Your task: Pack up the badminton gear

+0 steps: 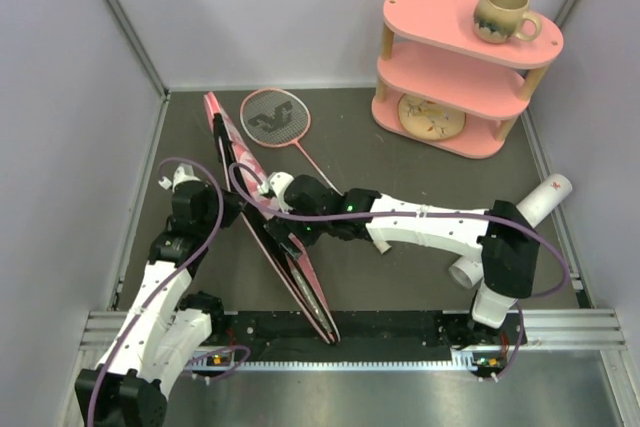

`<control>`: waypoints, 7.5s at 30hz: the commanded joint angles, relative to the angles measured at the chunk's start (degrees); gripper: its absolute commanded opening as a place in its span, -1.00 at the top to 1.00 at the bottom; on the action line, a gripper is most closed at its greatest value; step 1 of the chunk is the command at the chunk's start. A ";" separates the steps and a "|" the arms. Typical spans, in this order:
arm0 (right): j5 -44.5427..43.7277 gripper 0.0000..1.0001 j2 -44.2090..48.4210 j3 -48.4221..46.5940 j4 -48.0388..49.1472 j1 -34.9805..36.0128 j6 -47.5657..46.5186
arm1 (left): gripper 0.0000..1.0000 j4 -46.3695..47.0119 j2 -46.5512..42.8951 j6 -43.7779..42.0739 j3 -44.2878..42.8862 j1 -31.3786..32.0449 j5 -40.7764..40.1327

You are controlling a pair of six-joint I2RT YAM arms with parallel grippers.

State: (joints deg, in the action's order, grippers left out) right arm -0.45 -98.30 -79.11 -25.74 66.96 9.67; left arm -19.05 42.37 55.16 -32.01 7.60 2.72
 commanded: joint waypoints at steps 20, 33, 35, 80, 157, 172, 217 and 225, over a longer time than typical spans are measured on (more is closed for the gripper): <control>0.25 0.29 1.98 -2.89 5.26 -11.39 3.77 | 1.00 -11.02 0.08 -7.60 -8.60 0.05 -15.39; 3.48 -0.75 -10.46 -16.74 5.01 -23.80 -2.63 | 1.00 -8.82 2.54 -9.28 -9.74 0.05 -15.30; 0.64 -0.72 -14.62 -20.27 2.20 -23.89 -3.25 | 1.00 -7.68 2.72 -9.54 -10.09 0.05 -14.59; 29.47 1.00 -15.58 -27.23 -7.41 -32.32 9.98 | 1.00 -2.50 11.77 -6.29 -15.45 -0.47 -8.70; 52.49 1.00 -6.64 13.81 39.55 -22.66 55.03 | 1.00 16.14 0.34 -5.14 0.37 -3.55 5.18; 40.89 1.00 -17.27 -8.42 30.04 -23.28 46.41 | 1.00 13.42 0.88 -5.15 -0.69 -3.46 18.28; -14.83 1.00 -6.37 2.28 36.16 -9.31 24.00 | 1.00 28.09 0.78 8.55 6.52 -2.85 28.74; -22.49 1.00 -9.89 3.70 40.85 -7.19 19.34 | 1.00 27.57 -0.36 8.74 7.40 -2.85 28.04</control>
State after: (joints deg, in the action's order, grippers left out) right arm -14.39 -106.80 -74.61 4.75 59.86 32.12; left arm 4.29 44.58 61.67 -24.53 4.12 25.67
